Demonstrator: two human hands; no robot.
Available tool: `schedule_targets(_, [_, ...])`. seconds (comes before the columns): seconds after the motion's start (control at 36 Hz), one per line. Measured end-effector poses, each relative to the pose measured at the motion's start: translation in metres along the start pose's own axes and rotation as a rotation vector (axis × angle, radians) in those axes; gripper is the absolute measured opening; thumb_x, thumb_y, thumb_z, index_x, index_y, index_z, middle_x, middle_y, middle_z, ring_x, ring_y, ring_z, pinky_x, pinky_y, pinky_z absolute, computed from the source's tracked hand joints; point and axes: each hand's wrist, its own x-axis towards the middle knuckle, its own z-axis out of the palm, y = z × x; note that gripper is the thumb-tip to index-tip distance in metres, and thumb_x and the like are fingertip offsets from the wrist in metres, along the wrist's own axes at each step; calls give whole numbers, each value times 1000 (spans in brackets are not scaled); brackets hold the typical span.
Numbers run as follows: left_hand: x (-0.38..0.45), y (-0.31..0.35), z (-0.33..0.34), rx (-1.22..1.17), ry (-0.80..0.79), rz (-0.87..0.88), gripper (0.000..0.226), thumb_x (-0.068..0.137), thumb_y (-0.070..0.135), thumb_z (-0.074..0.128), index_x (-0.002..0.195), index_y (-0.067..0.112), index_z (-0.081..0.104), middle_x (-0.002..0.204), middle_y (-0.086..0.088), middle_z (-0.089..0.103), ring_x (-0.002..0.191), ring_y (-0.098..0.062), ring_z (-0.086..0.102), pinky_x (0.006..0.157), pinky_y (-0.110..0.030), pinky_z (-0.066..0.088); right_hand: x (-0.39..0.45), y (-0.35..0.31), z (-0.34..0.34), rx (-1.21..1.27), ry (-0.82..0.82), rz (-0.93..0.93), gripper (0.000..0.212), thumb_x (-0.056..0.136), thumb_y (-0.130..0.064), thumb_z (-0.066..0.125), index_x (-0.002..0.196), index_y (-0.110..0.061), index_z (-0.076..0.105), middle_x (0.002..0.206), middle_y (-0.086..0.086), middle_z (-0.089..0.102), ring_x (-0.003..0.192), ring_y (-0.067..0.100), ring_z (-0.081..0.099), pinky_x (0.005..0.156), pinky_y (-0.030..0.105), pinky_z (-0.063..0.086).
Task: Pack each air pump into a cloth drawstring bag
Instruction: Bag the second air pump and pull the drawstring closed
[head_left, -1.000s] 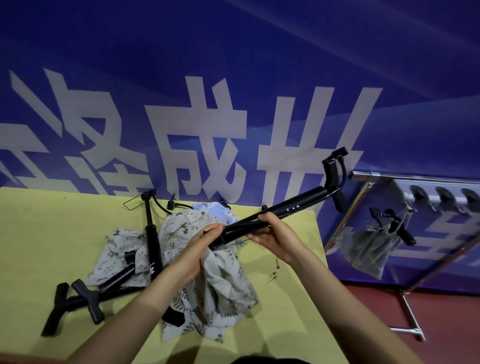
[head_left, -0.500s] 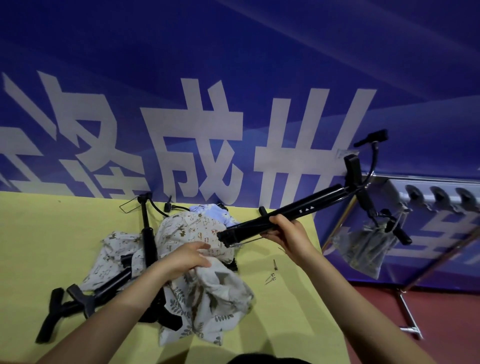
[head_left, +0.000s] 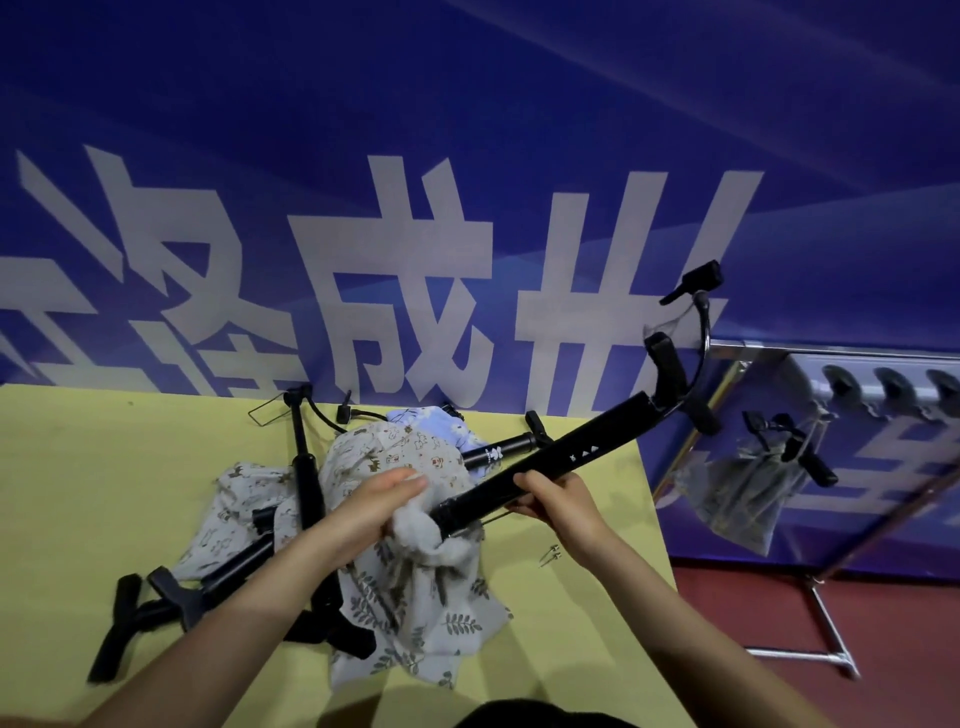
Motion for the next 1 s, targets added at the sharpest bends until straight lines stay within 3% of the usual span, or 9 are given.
schedule_targets(0.08, [0, 4, 5, -198, 42, 6, 5, 93, 19, 59, 96, 22, 61, 106, 1, 64, 109, -18, 58, 98, -31, 45, -4, 5, 5, -92, -49, -30, 6, 81, -8, 68, 84, -3, 66, 73, 7, 67, 75, 23, 66, 77, 34, 58])
schedule_targets(0.17, [-6, 12, 15, -281, 21, 14, 12, 93, 15, 60, 104, 18, 62, 108, -1, 69, 101, -11, 63, 90, -25, 47, -8, 13, 15, -182, -78, -78, 5, 84, -4, 66, 85, -8, 69, 81, 5, 70, 78, 21, 68, 80, 38, 58])
schedule_targets(0.28, [-12, 26, 32, -327, 15, 56, 13, 94, 10, 56, 91, 20, 63, 81, 12, 71, 77, 4, 66, 67, -10, 49, -12, 16, 27, -296, -138, -131, 11, 82, -3, 69, 86, -12, 72, 83, -1, 71, 76, 8, 66, 74, 26, 54])
schedule_targets(0.44, [-7, 31, 22, -458, 136, 103, 33, 80, 27, 70, 111, 19, 63, 132, -8, 59, 128, -20, 51, 114, -40, 34, -20, 16, 33, -440, -328, -169, 18, 90, -21, 68, 102, -8, 68, 98, 4, 71, 90, 8, 66, 80, 25, 53])
schedule_targets(0.58, [-11, 31, 31, -586, 169, 87, 33, 95, 8, 53, 125, -4, 55, 121, -18, 63, 119, -27, 55, 111, -43, 37, -23, 11, 38, -491, -326, -320, 43, 92, -45, 51, 108, -5, 60, 102, 8, 65, 92, 5, 58, 86, 29, 48])
schedule_targets(0.67, [-14, 35, 39, -618, 146, 110, 31, 97, 10, 48, 122, -4, 58, 120, -20, 65, 120, -29, 57, 108, -42, 40, -21, 9, 40, -525, -239, -390, 67, 87, -58, 37, 137, -15, 46, 125, -6, 58, 115, 2, 53, 98, 22, 42])
schedule_targets(0.78, [-13, 41, 48, -652, 153, 133, 30, 98, 12, 48, 124, 1, 58, 124, -18, 64, 120, -26, 59, 108, -42, 41, -18, 8, 40, -598, -157, -438, 53, 98, -53, 26, 144, -28, 35, 130, -5, 58, 116, 10, 55, 96, 30, 45])
schedule_targets(0.89, [-16, 54, 61, -574, 194, 199, 17, 99, 7, 46, 99, 13, 62, 94, -1, 72, 86, -6, 69, 79, -22, 52, -19, 6, 41, -598, -144, -394, 64, 95, -63, 14, 134, -24, 47, 122, 2, 63, 109, 16, 58, 95, 42, 46])
schedule_targets(1.0, [-12, 57, 63, -455, 296, 232, 31, 101, 28, 44, 119, 8, 60, 114, -5, 67, 102, -11, 63, 88, -24, 48, -22, 6, 42, -579, -171, -380, 64, 93, -62, 14, 138, -29, 47, 127, -10, 59, 116, 4, 54, 98, 30, 44])
